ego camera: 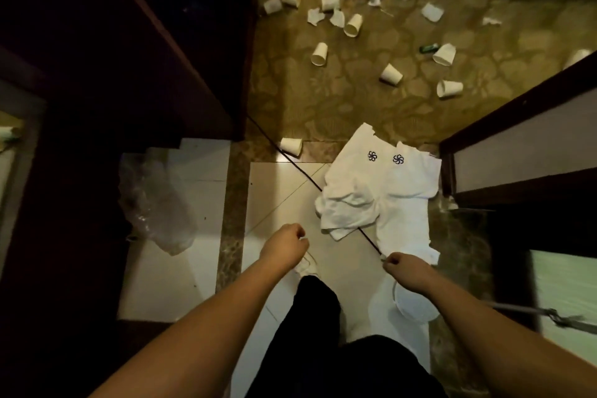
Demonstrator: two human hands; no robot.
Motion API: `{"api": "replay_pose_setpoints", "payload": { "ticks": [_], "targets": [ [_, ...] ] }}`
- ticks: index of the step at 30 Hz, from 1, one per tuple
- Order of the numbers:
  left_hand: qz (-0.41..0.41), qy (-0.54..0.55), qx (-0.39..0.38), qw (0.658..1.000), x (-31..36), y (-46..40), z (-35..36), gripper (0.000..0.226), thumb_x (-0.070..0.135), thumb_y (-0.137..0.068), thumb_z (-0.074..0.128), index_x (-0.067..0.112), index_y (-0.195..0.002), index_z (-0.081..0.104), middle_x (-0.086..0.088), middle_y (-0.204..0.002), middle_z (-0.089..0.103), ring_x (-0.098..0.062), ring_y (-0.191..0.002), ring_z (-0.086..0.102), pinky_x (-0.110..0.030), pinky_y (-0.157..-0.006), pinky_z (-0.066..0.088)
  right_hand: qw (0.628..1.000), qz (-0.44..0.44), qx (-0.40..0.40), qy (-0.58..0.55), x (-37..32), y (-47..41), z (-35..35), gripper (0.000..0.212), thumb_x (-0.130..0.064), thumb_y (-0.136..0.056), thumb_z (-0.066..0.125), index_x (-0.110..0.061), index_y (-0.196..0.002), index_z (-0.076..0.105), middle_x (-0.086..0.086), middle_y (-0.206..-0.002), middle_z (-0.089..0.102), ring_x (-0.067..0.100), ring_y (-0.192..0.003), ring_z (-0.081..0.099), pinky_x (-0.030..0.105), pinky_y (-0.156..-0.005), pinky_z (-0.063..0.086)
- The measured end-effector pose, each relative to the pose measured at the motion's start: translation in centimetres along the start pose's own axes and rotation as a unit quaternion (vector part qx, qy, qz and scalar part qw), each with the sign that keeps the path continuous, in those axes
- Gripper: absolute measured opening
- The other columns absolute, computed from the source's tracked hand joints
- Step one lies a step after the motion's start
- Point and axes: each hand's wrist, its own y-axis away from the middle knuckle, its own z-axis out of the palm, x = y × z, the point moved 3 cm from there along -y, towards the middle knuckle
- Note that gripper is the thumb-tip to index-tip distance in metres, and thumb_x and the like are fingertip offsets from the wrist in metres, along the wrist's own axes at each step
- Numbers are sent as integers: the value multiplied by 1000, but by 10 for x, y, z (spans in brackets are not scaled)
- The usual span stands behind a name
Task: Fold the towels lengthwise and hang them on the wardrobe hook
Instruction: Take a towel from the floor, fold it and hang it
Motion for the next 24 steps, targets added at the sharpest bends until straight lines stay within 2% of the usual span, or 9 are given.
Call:
{"api": "replay_pose_setpoints", "payload": {
  "ticks": [3,6,10,12,15,17,19,21,24],
  "targets": [
    [-16,1,-22,1000,-8,-58,11,30,29,-97,51,16,-121,61,-6,-122,62,-25,-106,61,-33,-89,51,999,11,-4,-42,-8,-53,1,24,-27,-100,49,-10,-106,64,6,-101,61,21,-93,53,26,-75,35],
    [-32,9,-36,999,-20,-119,34,27,29,-95,53,16,-116,63,-6,-117,66,-26,-102,61,-32,-86,51,999,4,-13,-45,-7,-123,14,21,-25,-100,48,-9,-101,61,13,-105,62,28,-103,58,31,-80,40],
    [-70,19,-64,995,-52,-217,94,25,26,-95,54,13,-114,64,-8,-113,66,-27,-102,61,-32,-84,48,999,-2,-41,-1,7,-239,47,25,-24,-98,52,-7,-112,63,17,-120,64,30,-111,59,29,-85,41],
    [-80,39,-55,994,-56,-230,92,23,23,-94,54,11,-111,64,-10,-112,67,-28,-101,60,-32,-82,47,998,-14,-43,32,-2,-253,37,28,-22,-95,56,-6,-116,62,17,-123,62,30,-112,58,28,-86,41],
    [-84,55,-61,993,-68,-284,127,22,21,-94,55,9,-109,66,-12,-112,67,-29,-102,60,-31,-80,45,997,-51,14,64,-1,-317,43,43,-20,-92,61,-4,-131,57,22,-131,54,37,-119,55,36,-98,43],
    [-97,67,-64,991,-77,-323,153,22,21,-94,57,8,-110,66,-13,-114,67,-30,-104,61,-31,-81,45,991,-89,50,83,-5,-361,50,52,-20,-91,64,-6,-139,51,23,-136,48,41,-120,54,41,-99,43],
    [-102,90,-62,989,-82,-354,177,27,23,-93,60,8,-116,64,-14,-118,66,-31,-107,61,-32,-85,47,988,-108,61,94,-17,-397,48,60,-23,-92,63,-13,-147,42,17,-147,39,37,-126,50,39,-102,40],
    [-103,107,-51,988,-81,-375,192,41,28,-93,63,9,-129,57,-11,-126,63,-29,-113,59,-30,-88,46,980,-148,81,104,-32,-425,41,65,-24,-92,63,-18,-151,35,11,-154,31,35,-130,46,42,-103,42],
    [-108,139,-44,983,-77,-410,216,52,33,-92,67,9,-135,51,-8,-127,60,-28,-115,58,-26,-81,41,963,-200,95,151,-43,-462,45,67,-19,-92,62,-20,-152,32,6,-159,25,34,-132,44,45,-101,46]
  ]
}}
